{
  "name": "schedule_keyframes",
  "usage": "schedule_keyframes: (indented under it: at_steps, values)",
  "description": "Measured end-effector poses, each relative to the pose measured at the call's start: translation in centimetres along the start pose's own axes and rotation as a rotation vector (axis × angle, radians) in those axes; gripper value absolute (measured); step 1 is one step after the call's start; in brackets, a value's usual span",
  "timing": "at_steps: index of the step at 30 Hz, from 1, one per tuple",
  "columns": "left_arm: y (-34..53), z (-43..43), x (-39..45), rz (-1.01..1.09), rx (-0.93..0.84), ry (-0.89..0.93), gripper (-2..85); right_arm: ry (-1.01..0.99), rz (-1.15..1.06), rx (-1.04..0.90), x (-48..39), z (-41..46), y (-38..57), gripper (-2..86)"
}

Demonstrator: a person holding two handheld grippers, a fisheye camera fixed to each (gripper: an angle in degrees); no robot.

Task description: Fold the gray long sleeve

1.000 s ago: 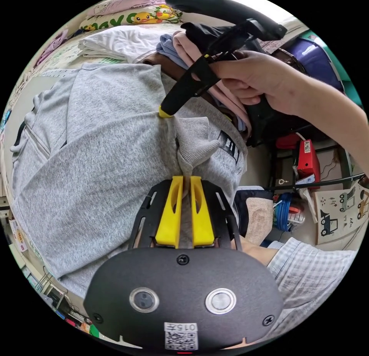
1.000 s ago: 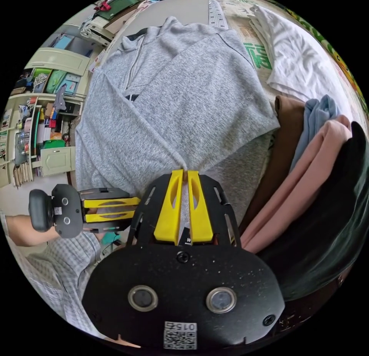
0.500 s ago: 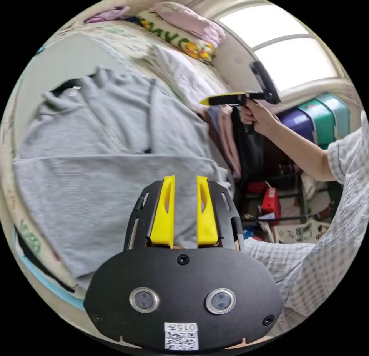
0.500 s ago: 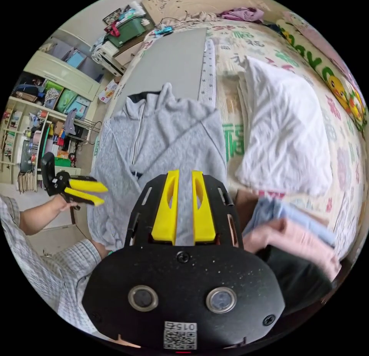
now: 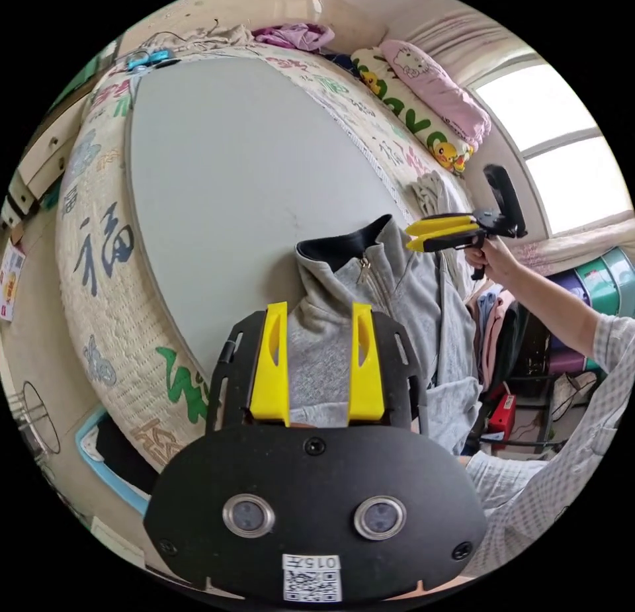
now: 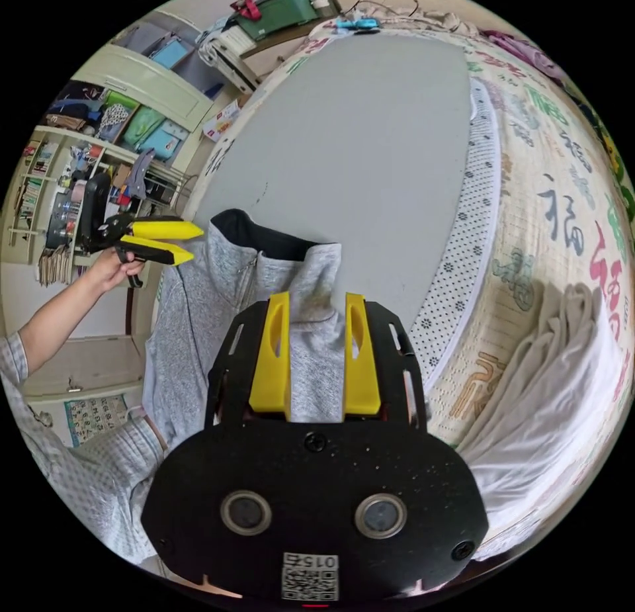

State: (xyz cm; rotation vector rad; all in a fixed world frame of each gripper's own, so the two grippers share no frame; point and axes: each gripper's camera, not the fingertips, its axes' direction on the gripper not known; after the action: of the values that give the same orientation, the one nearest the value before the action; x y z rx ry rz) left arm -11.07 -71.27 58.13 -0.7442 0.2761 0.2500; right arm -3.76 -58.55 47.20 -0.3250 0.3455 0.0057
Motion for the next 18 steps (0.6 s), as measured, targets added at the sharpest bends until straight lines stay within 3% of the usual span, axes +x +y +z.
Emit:
schedule_keyframes:
  at_steps: [8,12,18]
  values:
    - [0.1,0.9,1.6,0.181,-0.111,-0.13,5.7,-0.007,-0.026,-0.122,0.3,1.4,1.9,5.6]
    - [0.3,-0.1,1.1,0.138,-0.134,-0.078,2.8,0.028,-0.046,-0.08,-0.7,0.7,3.1,3.1]
    - [0.7,-3.7,3.4,0.172,-0.05,-0.194,1.4,0.177,-0.042,0.028,-3.3,-2.3,3.6,1.5]
